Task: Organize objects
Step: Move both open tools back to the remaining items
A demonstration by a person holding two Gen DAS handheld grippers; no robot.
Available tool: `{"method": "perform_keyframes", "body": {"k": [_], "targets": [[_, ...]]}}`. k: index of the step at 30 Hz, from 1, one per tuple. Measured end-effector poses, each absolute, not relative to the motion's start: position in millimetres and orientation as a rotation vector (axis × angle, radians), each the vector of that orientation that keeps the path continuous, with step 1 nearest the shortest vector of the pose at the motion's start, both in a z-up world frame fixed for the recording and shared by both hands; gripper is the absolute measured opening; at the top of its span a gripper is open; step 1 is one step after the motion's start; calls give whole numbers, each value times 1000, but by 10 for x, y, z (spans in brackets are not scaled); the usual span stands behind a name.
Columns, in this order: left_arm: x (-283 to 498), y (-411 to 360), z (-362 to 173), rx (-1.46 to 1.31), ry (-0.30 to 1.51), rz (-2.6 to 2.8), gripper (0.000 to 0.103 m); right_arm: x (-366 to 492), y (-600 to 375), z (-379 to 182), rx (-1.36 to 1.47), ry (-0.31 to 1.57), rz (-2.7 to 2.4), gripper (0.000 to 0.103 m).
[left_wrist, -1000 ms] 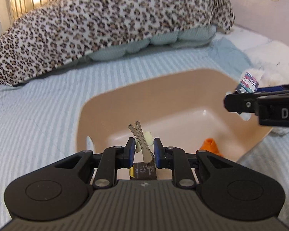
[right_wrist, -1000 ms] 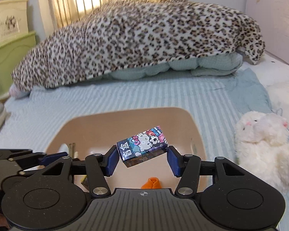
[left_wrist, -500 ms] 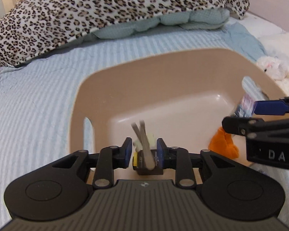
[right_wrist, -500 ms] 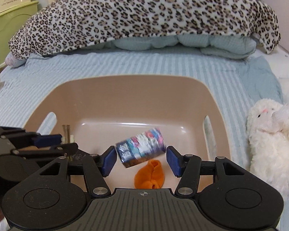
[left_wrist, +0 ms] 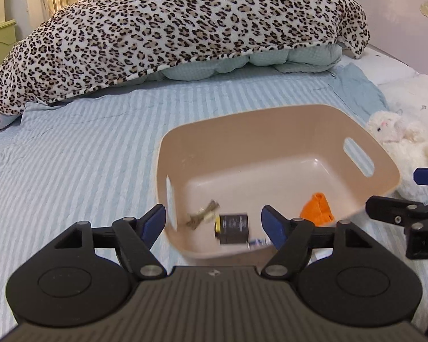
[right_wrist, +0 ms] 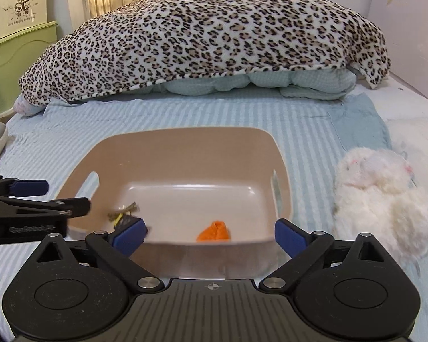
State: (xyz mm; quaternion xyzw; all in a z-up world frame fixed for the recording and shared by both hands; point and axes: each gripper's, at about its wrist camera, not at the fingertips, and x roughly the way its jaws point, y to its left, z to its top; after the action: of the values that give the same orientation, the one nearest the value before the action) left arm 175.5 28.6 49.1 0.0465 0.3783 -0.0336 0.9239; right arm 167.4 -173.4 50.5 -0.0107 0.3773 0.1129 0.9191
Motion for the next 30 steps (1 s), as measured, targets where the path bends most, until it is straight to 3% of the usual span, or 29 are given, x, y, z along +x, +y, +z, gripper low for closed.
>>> {"method": "perform_keyframes", "body": {"k": [10, 30], "targets": [[1338, 301, 368, 121, 826, -88, 76, 1331, -1918, 279, -59, 853, 221, 103], [1226, -31, -333, 143, 1013, -169, 76, 1290, -1943, -339, -79, 1025, 262, 103]]}}
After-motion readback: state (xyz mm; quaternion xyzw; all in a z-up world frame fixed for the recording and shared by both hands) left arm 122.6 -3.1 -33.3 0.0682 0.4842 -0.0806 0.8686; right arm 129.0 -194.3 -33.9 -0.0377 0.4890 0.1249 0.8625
